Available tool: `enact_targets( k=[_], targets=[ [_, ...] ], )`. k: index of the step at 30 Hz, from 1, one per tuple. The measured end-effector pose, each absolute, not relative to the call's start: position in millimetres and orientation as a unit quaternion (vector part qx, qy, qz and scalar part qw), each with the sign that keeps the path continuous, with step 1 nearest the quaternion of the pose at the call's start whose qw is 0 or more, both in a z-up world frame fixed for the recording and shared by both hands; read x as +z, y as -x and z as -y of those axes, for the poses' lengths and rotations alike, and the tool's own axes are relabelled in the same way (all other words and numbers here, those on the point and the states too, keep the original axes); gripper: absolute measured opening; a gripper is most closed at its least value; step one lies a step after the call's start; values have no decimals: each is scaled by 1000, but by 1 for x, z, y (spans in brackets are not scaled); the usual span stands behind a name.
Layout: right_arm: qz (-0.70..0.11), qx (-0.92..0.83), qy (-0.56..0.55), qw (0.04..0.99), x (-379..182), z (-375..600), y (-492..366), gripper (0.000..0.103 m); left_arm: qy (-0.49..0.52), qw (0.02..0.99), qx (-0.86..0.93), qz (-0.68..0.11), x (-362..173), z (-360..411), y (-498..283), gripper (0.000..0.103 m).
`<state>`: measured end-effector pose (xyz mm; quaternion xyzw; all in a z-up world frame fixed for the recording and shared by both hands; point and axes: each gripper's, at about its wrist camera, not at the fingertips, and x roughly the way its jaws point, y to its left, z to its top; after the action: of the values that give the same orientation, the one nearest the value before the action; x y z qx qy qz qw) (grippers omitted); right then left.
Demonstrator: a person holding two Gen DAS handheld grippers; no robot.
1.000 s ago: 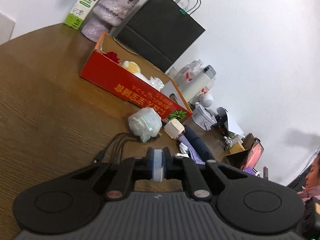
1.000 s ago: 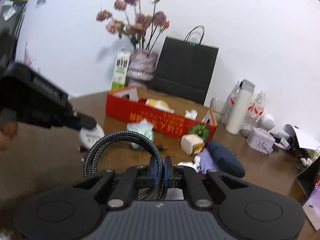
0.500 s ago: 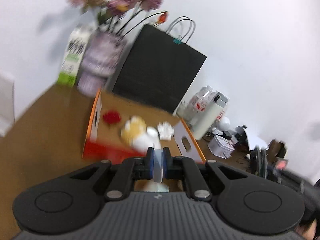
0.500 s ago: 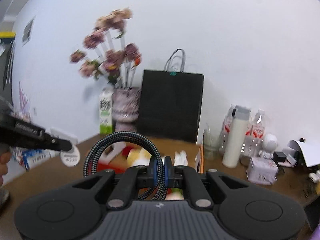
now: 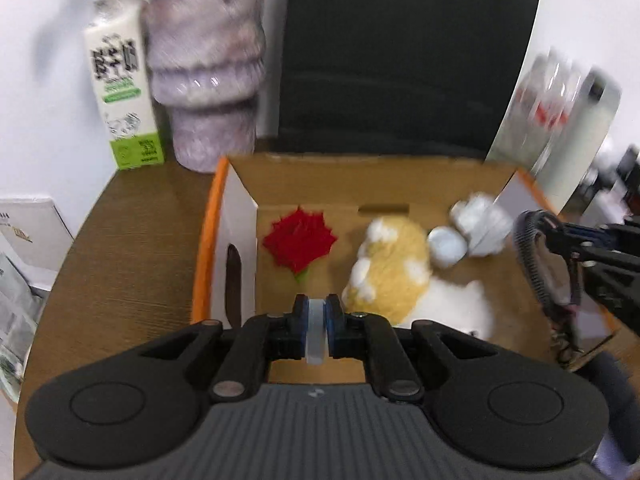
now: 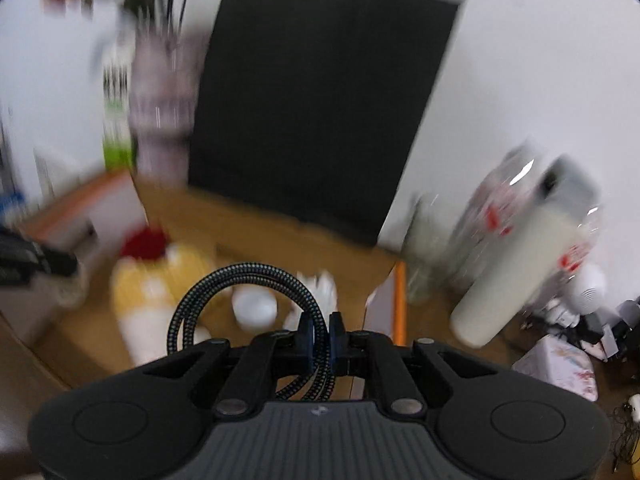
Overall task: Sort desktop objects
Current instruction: 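Lift the black cable with both tools toward the orange box, then open both tools to drop the black cable into the orange box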
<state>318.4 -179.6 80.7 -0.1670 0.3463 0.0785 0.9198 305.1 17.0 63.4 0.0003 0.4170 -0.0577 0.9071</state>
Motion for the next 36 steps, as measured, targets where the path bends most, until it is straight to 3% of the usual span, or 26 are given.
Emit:
enact_targets(
  k=[2,4,6,8,10,12,16,18,20,25,30,36],
  targets=[
    [-367,65,190,908,56,172,-334,11,-3,905,-50,-423,54,-17,-315,11],
    [-385,60,191,901,44,170,-346,13,11,909,-45,-415,54,-20,-323,20],
    [-394,63,154,904,44,177,-351,18,24,907,-48,-417,60,-24,-326,36],
    [-389,63,110,912,55,187,-351,42,33,911,-41,-408,70,-24,-325,46],
    [-377,74,76,920,72,194,-347,57,38,917,-42,-394,81,-24,-318,57],
    [-372,83,49,923,88,197,-341,57,39,921,-35,-386,91,-22,-308,71],
    [-361,103,-5,927,112,205,-312,65,54,927,3,-372,108,-22,-269,90],
    [-346,114,-38,931,122,212,-284,70,90,928,-2,-360,109,-24,-230,91],
    [-332,129,-61,932,129,217,-252,78,105,932,-39,-345,108,-14,-193,98],
    [-316,145,-75,935,136,219,-171,79,101,942,-58,-316,103,9,-109,100],
    [-286,144,-80,944,133,227,-88,86,91,951,-72,-286,101,7,-39,103],
    [-260,113,-76,956,102,231,-5,87,42,962,-116,-245,59,-1,22,103]
  ],
)
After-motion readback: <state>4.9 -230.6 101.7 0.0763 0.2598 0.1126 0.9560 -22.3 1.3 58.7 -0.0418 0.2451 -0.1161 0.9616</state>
